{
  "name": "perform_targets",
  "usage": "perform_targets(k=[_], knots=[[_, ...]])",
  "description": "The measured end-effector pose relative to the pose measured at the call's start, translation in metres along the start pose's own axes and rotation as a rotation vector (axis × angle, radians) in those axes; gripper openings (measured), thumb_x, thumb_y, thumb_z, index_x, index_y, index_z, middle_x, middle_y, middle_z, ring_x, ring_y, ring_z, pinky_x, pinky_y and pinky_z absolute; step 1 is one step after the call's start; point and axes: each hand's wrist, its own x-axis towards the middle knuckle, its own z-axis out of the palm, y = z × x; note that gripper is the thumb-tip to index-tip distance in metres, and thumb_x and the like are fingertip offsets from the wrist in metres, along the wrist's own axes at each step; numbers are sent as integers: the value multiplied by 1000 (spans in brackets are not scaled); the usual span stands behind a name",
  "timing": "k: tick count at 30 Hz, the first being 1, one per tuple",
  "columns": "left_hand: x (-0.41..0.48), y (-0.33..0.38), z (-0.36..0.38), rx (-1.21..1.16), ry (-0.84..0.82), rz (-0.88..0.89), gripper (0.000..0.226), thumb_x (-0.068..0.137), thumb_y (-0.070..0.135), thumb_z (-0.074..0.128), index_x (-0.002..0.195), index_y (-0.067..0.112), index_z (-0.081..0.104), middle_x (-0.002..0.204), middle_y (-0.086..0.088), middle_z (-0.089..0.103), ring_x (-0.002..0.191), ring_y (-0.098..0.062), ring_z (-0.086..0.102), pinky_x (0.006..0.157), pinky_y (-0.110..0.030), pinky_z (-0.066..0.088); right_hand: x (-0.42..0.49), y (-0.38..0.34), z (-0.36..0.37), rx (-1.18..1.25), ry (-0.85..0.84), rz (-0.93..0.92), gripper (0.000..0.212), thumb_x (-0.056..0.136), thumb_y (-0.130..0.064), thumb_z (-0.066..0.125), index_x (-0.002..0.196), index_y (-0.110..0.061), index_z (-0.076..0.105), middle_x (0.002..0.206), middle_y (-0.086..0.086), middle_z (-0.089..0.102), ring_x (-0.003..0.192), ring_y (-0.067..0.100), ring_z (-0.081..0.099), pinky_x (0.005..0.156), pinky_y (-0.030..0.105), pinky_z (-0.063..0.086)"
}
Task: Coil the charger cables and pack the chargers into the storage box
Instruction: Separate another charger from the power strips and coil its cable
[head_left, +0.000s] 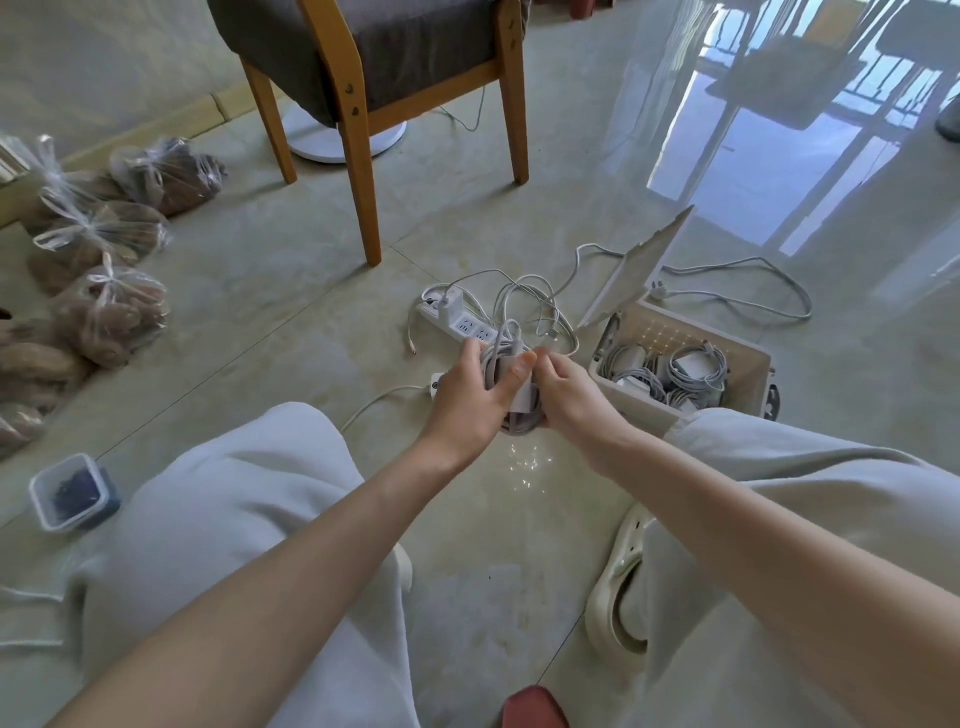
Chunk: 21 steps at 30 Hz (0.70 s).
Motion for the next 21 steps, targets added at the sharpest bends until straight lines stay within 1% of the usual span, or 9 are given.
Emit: perform_targets(k=[3,5,6,8,10,14,17,19,21], knots=[[14,2,1,-31,48,-67,46,89,47,54,100,2,50,86,-9,59,85,-30,61,78,-41,52,12,-15,-3,-45,21,-42,41,99,-36,33,88,-9,61,85,15,63,80,33,61,80,49,52],[25,6,2,-65,72,-90,47,91,47,51,106,2,50,93,-12,61,91,-32,61,79,-51,52,25,-28,-10,-182,42,-86,41,100,-35,33,90,-7,61,82,13,60,76,28,58,68,36,51],[29,8,3,-47,83,-84,47,92,46,49,108,3,50,98,-14,62,93,-32,61,81,-50,51,30,-36,-14,-239,41,-102,40,99,-35,34,90,-6,61,83,14,60,78,28,59,68,34,49],[38,9,4,83,100,-40,46,95,45,43,112,2,49,108,-17,58,101,-31,57,87,-40,47,43,-43,-20,-294,2,-98,44,99,-37,35,91,-3,61,90,20,64,87,34,64,81,42,52],[44,6,7,247,94,13,51,97,45,37,117,0,48,117,-19,52,111,-31,49,92,-35,39,52,-46,-26,-318,-53,-48,51,99,-41,33,99,1,63,95,21,65,92,36,64,85,46,53],[67,-5,14,494,39,51,72,92,61,21,124,3,49,119,-19,50,118,-33,41,102,-41,33,72,-52,-43,-182,-335,105,65,93,-58,31,110,-3,62,96,12,66,86,22,67,78,31,56],[98,-12,26,350,-22,37,84,78,63,6,116,4,53,115,-19,56,114,-37,44,102,-47,32,91,-48,-62,-153,-510,118,64,89,-56,46,111,2,61,86,7,65,70,11,64,64,19,53],[115,-14,41,168,-90,-33,68,84,50,13,110,2,54,115,-23,57,113,-37,48,103,-49,33,107,-39,-75,-147,-515,138,61,84,-52,55,110,4,61,86,6,63,71,10,61,63,17,50],[130,-16,59,80,-137,-113,54,97,39,18,109,3,56,117,-16,59,116,-31,48,106,-47,31,122,-25,-87,-95,-498,157,51,86,-43,59,108,4,60,89,8,62,74,11,61,64,16,51]])
